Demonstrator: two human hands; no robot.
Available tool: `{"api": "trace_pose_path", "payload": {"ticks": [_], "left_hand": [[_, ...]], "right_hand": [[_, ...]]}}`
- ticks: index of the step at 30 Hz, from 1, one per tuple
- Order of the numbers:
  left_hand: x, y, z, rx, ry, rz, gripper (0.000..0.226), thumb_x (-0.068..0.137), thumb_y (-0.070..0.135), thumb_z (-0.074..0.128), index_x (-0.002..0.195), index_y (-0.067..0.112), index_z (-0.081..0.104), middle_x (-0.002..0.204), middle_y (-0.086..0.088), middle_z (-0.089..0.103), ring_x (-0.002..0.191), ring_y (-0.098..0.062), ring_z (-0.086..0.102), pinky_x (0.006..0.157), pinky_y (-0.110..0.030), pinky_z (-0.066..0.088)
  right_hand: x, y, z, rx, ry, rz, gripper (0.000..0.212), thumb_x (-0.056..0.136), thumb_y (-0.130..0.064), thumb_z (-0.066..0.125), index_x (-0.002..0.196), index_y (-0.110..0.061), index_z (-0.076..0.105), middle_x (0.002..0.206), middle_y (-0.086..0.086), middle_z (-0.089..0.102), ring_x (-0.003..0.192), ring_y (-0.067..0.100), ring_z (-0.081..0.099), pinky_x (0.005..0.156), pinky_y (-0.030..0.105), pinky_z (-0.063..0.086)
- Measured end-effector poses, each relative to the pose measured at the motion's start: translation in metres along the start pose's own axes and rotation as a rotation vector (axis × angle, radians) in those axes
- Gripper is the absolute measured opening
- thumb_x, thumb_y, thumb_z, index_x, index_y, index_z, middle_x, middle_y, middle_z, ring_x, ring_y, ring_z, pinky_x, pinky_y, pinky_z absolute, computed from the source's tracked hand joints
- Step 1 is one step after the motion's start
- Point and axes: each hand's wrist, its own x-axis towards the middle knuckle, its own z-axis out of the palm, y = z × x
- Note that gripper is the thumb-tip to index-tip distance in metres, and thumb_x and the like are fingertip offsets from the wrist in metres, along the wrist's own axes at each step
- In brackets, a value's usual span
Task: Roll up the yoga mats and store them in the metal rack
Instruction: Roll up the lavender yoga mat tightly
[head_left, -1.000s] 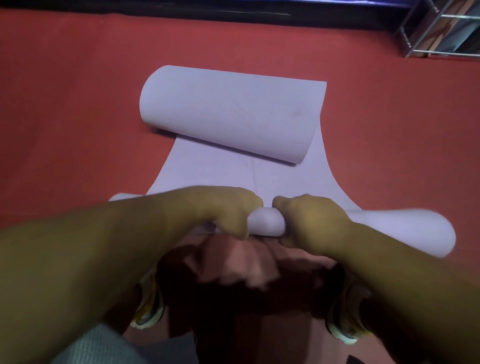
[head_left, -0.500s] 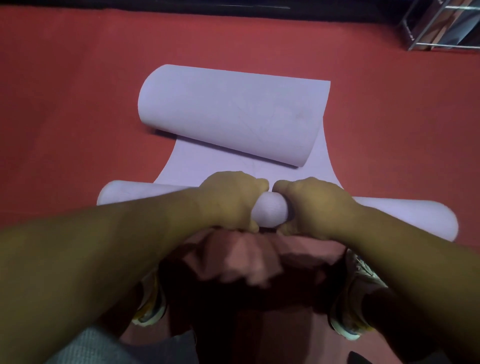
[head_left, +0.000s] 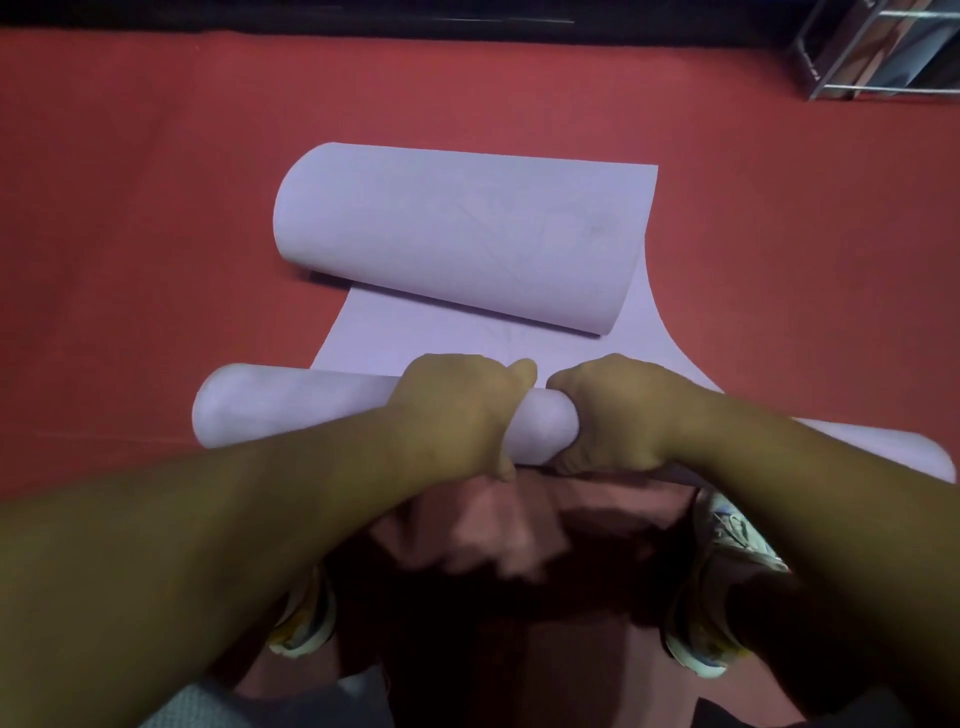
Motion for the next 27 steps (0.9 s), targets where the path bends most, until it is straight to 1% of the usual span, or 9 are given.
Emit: {"api": "trace_pose_path", "payload": {"ticks": [6,9,12,15,17,20,22,25,27], "left_hand": [[0.008,-0.023,-0.007,-0.158,-0.207,-0.007,0.055,0.066,0.063,0.078,0.096,0.036,0.04,0.084,0.014,0.051,0.083,-0.016,0.053,0.064,-0.033,0.04],[0.008,-0.022,-0.008,-0.2,-0.326,0.03,0.053,0.066,0.062,0.079,0.099,0.038,0.044,0.089,0.015,0.055,0.088,-0.017,0.057,0.076,-0.036,0.051],[0.006,-0.018,-0.008,-0.194,-0.242,-0.009,0.055,0.065,0.061,0.079,0.102,0.037,0.046,0.097,0.012,0.061,0.091,-0.018,0.06,0.072,-0.035,0.047],[0.003,-0.017,-0.009,-0.078,-0.042,-0.021,0.067,0.06,0.062,0.081,0.109,0.035,0.044,0.098,0.009,0.058,0.091,-0.021,0.059,0.069,-0.035,0.039],[0.001,-0.015,-0.006,0.005,0.006,-0.008,0.073,0.06,0.061,0.084,0.111,0.032,0.041,0.095,0.008,0.054,0.091,-0.023,0.059,0.067,-0.035,0.036],[0.003,-0.015,-0.002,-0.014,-0.033,-0.029,0.061,0.069,0.055,0.08,0.108,0.03,0.04,0.083,0.009,0.047,0.089,-0.022,0.059,0.065,-0.035,0.037],[0.005,-0.02,-0.003,-0.061,-0.072,-0.032,0.054,0.071,0.054,0.076,0.105,0.031,0.041,0.08,0.01,0.044,0.085,-0.021,0.053,0.067,-0.035,0.039],[0.01,-0.032,-0.005,-0.183,-0.208,-0.026,0.056,0.068,0.057,0.078,0.105,0.034,0.044,0.094,0.013,0.054,0.091,-0.02,0.055,0.074,-0.036,0.048],[0.01,-0.034,-0.003,-0.218,-0.292,0.011,0.054,0.068,0.055,0.08,0.104,0.035,0.045,0.098,0.012,0.058,0.093,-0.021,0.058,0.079,-0.038,0.051]], "right_hand": [[0.002,-0.009,0.017,-0.164,0.228,-0.022,0.068,0.061,-0.062,0.083,0.103,-0.029,0.041,0.091,-0.006,0.058,0.081,0.024,0.051,0.067,0.036,0.038],[0.001,-0.01,0.025,-0.098,0.188,-0.032,0.057,0.069,-0.058,0.078,0.1,-0.029,0.041,0.088,-0.006,0.06,0.08,0.025,0.058,0.065,0.036,0.046],[0.003,-0.006,0.024,-0.061,0.186,-0.026,0.044,0.074,-0.057,0.072,0.096,-0.033,0.043,0.088,-0.009,0.059,0.082,0.024,0.059,0.07,0.037,0.051],[0.006,0.002,0.012,-0.009,0.159,-0.029,0.041,0.071,-0.053,0.074,0.092,-0.036,0.044,0.081,-0.013,0.054,0.084,0.023,0.057,0.069,0.034,0.047],[0.007,0.005,0.008,0.007,0.12,-0.037,0.04,0.068,-0.053,0.075,0.089,-0.036,0.045,0.077,-0.015,0.053,0.08,0.021,0.056,0.067,0.033,0.045],[0.006,0.001,0.004,-0.039,0.107,-0.024,0.044,0.069,-0.053,0.077,0.094,-0.034,0.046,0.083,-0.014,0.054,0.083,0.021,0.054,0.067,0.032,0.042],[0.005,-0.003,0.003,-0.085,0.179,-0.016,0.053,0.068,-0.057,0.078,0.102,-0.031,0.048,0.091,-0.01,0.057,0.086,0.022,0.054,0.068,0.033,0.041],[0.006,-0.007,0.01,-0.241,0.264,-0.027,0.067,0.062,-0.063,0.08,0.11,-0.031,0.046,0.098,-0.007,0.061,0.089,0.025,0.06,0.069,0.036,0.043],[0.006,-0.008,0.018,-0.237,0.236,-0.025,0.065,0.063,-0.06,0.08,0.108,-0.03,0.043,0.095,-0.006,0.06,0.085,0.026,0.059,0.068,0.036,0.045]]}}
